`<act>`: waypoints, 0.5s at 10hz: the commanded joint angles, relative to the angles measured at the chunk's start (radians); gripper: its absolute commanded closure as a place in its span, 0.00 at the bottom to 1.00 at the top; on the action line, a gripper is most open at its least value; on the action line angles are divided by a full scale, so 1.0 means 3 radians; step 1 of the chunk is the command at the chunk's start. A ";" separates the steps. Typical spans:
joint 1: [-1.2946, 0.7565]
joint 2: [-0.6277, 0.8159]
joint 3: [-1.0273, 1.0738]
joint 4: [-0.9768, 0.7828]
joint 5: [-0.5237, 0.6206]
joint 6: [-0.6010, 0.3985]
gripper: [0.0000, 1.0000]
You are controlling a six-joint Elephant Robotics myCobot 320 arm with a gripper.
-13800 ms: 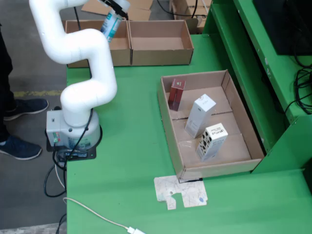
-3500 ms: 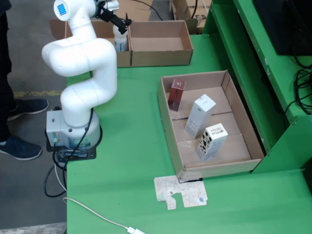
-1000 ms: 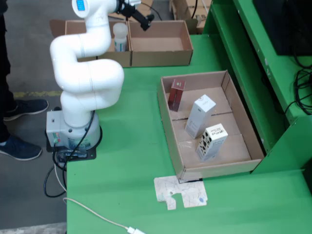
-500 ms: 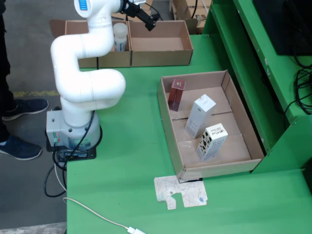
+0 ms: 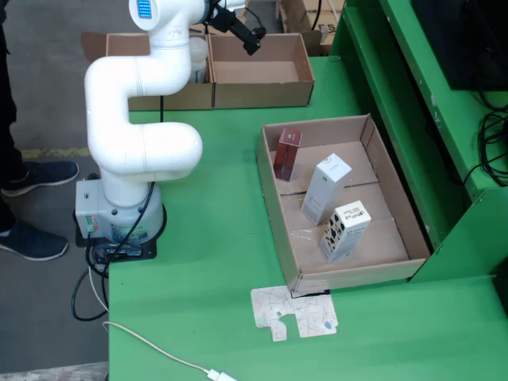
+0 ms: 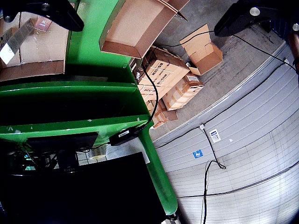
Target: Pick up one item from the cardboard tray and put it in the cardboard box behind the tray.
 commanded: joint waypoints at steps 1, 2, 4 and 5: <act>-0.0030 0.0037 0.0079 0.0026 -0.0023 -0.0016 0.00; -0.0030 0.0037 0.0079 0.0026 -0.0023 -0.0016 0.00; -0.0626 -0.0326 0.0218 0.0489 0.0504 -0.0331 0.00; -0.0779 -0.0376 0.0234 0.0582 0.0627 -0.0447 0.00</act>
